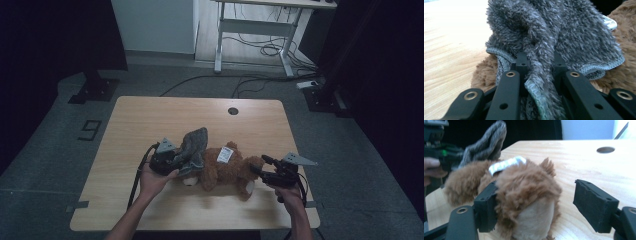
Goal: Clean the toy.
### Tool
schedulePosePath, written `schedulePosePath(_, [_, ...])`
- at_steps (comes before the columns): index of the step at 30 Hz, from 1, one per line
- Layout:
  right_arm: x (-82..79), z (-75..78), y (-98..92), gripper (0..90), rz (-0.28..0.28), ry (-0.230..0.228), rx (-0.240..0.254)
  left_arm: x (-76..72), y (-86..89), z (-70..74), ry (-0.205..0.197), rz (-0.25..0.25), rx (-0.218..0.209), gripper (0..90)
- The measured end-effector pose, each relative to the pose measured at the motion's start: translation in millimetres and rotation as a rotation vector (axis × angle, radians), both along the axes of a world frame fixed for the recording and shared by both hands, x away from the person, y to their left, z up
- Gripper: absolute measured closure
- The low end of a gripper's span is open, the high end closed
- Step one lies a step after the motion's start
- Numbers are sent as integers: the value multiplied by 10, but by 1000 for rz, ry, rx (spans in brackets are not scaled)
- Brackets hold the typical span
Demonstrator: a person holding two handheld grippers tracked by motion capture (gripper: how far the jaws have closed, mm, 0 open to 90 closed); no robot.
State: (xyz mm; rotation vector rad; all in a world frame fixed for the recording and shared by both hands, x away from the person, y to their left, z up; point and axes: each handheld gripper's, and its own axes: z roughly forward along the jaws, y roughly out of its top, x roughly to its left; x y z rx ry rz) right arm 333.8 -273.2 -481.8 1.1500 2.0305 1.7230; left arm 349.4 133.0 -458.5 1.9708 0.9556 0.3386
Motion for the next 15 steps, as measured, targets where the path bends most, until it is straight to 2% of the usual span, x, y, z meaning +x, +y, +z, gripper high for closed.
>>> schedulePosePath(5, [3,187,-13,219,0,-7,30,-123,42,-39,-9,-13,-16,742])
schedulePosePath(9, [54,299,69,214,17,3,-26,-216,81,-58,-12,-22,-21,741])
schedulePosePath(12, [74,267,170,206,55,24,-55,-294,112,-79,-13,-30,-26,739])
schedulePosePath(15, [86,123,298,194,98,59,-71,-362,149,-105,-12,-36,-38,738])
